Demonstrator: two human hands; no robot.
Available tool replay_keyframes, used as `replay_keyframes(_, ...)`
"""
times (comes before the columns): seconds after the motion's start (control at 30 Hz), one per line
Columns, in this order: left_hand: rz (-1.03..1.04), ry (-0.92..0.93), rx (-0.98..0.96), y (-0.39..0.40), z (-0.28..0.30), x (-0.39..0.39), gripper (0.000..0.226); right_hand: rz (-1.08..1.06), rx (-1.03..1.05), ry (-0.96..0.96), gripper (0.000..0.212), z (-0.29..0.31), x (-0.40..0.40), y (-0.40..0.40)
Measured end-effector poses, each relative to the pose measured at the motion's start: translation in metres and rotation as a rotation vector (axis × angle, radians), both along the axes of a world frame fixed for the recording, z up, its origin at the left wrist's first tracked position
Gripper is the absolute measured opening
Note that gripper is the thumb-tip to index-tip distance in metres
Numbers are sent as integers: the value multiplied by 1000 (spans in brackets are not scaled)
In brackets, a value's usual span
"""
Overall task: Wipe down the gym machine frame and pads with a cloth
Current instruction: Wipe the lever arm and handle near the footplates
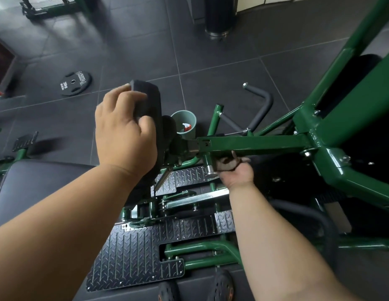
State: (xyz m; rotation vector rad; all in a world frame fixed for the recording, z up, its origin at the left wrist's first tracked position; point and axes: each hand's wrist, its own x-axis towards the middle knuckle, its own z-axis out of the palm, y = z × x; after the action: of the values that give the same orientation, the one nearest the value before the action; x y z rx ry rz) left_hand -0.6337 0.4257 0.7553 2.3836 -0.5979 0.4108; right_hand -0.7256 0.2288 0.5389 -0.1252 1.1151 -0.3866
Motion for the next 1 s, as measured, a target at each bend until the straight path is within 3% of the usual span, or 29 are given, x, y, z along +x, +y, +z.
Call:
replay_keyframes(0.13, -205, -226, 242, -4, 3, 4, 30, 62, 5, -80, 22, 6, 4, 6)
replay_keyframes(0.23, -274, -235, 325, -4, 3, 9, 25, 135, 42, -86, 40, 16, 3, 11)
replay_keyframes(0.27, -278, -235, 356, -5, 2, 9, 26, 167, -49, -63, 41, 21, -2, 8)
replay_keyframes(0.33, -287, -215, 403, -7, 3, 9, 32, 160, -175, -38, 31, 16, -5, -5)
replay_keyframes(0.4, -289, -197, 435, -9, 3, 11, 38, 145, -113, -110, 23, 15, -6, -8)
replay_keyframes(0.5, -281, -205, 499, -12, 4, 12, 41, 107, -159, -83, 31, 16, -1, 9)
replay_keyframes(0.6, -277, -224, 607, -15, 5, 10, 42, 20, 97, -49, 39, 18, 12, 18)
replay_keyframes(0.67, -265, -193, 654, -18, 8, 10, 46, 3, 119, -41, 50, 26, 7, 10)
replay_keyframes(0.83, -196, -101, 736, -26, 12, -4, 48, -191, 176, -143, 46, 25, -9, -23)
replay_keyframes(1.0, -135, -157, 755, -31, 9, -9, 44, 9, 322, -283, 42, 21, 0, -18)
